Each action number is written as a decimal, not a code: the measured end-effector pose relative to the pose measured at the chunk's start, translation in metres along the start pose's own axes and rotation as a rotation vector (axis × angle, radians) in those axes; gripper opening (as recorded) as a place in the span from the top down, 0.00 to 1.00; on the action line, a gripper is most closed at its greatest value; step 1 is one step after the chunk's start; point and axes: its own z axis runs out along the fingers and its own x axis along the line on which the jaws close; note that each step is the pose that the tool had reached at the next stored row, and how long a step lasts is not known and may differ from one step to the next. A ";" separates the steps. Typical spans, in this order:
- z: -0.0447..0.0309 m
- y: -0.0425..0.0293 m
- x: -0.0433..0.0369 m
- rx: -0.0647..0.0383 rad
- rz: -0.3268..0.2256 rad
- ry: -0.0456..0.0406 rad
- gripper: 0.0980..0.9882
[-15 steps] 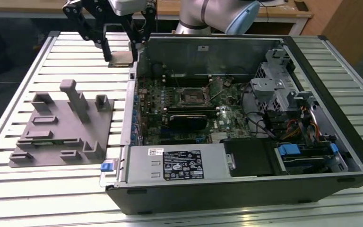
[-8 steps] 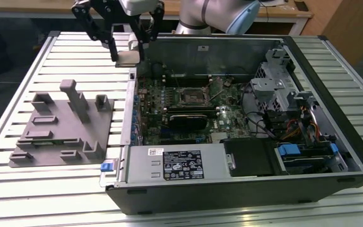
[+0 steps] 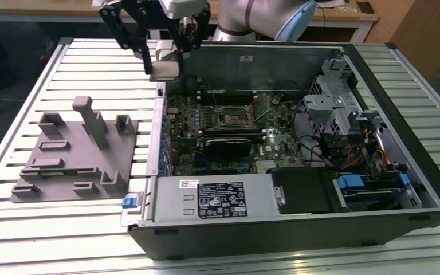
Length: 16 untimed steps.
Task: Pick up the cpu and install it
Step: 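Pick up the cpu and move it towards the insertion slot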
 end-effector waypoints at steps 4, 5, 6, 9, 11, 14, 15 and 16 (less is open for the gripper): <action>0.0001 0.0001 -0.0074 0.000 0.000 -0.0001 0.51; 0.0001 0.0002 -0.0092 0.000 0.000 0.0000 0.51; 0.0001 0.0002 -0.0110 0.000 0.000 0.0000 0.51; 0.0001 0.0003 -0.0165 0.000 0.000 0.0000 0.51; 0.0002 0.0004 -0.0201 0.000 0.000 0.0000 0.51; 0.0003 0.0005 -0.0257 0.000 0.000 0.0000 0.51; 0.0003 0.0005 -0.0275 0.000 0.000 0.0000 0.51; 0.0003 0.0006 -0.0293 0.000 0.000 0.0000 0.51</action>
